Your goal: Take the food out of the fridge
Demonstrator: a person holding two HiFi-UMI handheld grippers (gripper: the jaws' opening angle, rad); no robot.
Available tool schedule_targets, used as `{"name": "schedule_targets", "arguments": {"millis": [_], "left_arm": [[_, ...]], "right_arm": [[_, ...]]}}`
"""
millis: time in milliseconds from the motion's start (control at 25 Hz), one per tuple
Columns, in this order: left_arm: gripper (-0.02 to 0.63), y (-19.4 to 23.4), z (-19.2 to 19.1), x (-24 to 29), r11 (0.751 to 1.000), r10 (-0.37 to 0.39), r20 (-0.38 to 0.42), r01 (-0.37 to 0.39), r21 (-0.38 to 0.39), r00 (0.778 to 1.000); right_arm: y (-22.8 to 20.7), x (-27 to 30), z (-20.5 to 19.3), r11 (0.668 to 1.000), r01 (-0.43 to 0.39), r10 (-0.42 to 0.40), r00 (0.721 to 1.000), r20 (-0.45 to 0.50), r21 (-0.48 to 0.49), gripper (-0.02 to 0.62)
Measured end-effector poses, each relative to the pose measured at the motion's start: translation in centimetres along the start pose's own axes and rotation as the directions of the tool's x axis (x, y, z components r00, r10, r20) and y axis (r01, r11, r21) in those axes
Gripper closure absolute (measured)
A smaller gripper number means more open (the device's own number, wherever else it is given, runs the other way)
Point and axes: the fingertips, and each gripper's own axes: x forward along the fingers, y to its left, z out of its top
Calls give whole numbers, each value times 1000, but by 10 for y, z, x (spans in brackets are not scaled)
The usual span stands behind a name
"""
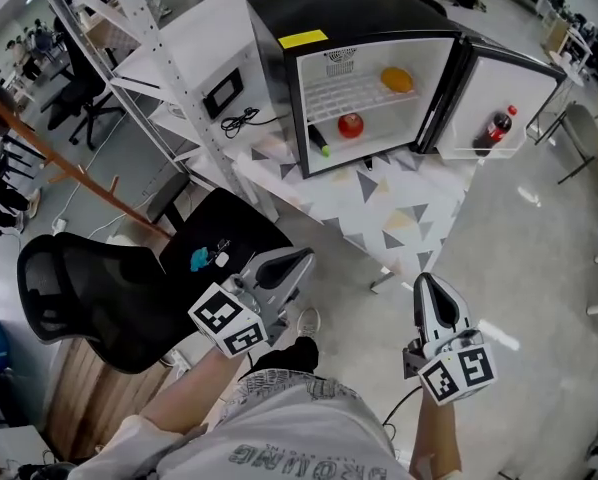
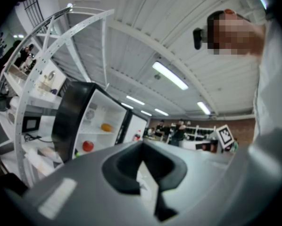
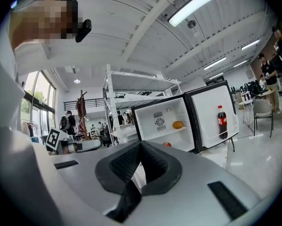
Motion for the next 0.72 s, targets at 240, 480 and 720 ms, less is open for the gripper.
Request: {"name": "schedule_targets", "arguments": {"millis": [240,480,720], "left_arm": [[601,36,9,14,1000,-1,-1,1,-12,1000],[601,67,18,28,1000,-16,-10,16,-11,1000],[601,93,27,38,999,-38,-19,38,-10,999]], "right_arm": [[-6,34,6,1000,16,-16,1000,-12,-3,594],[-10,68,13,999,35,-35,999,-23,-3,594],[-11,99,18,999,50,-50,998,-26,-4,594]]}}
